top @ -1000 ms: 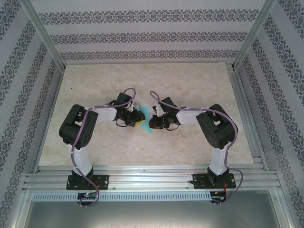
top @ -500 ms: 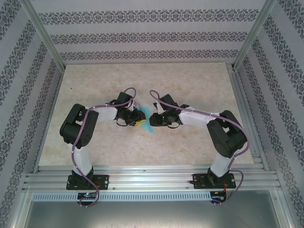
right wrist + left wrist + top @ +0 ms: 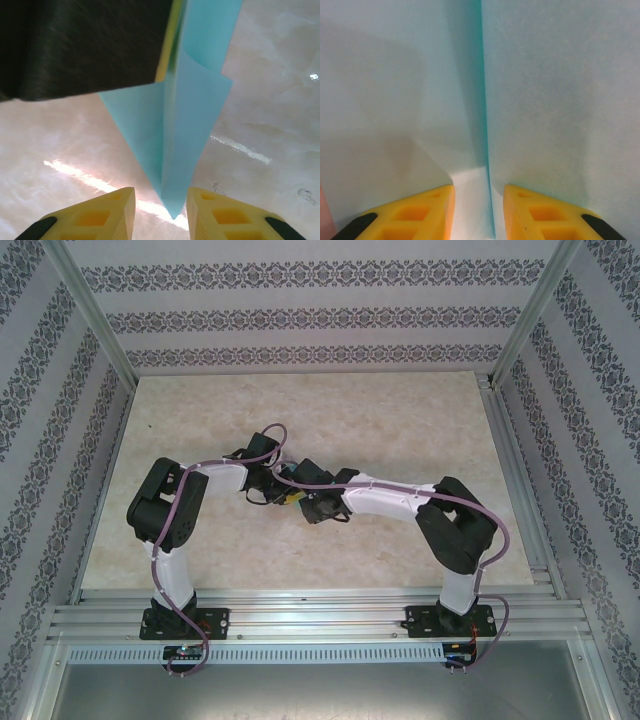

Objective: Fold a paper plane with a square sheet of paper (fold left side to right side)
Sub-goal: Fourth fold the wing at the center of the table.

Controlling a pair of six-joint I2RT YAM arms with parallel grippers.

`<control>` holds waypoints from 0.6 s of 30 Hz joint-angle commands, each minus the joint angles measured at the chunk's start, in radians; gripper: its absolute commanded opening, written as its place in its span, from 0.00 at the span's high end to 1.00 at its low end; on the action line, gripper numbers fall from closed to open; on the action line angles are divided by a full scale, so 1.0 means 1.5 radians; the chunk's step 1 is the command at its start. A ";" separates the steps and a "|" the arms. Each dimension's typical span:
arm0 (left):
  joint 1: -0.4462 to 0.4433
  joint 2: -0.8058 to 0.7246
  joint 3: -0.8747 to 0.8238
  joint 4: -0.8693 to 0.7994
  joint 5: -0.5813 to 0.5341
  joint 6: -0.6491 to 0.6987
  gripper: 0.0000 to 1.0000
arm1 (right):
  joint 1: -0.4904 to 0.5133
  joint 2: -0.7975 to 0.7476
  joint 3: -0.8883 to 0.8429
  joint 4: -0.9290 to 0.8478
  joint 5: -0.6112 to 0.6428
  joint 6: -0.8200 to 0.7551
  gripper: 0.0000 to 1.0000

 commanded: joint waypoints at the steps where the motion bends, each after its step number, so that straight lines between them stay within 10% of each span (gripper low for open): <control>1: -0.008 0.028 0.002 -0.028 -0.051 0.001 0.68 | 0.014 0.024 0.023 -0.044 0.052 -0.008 0.68; 18: -0.007 0.030 0.004 -0.031 -0.051 0.005 0.68 | 0.031 0.053 0.042 -0.060 0.058 -0.016 0.80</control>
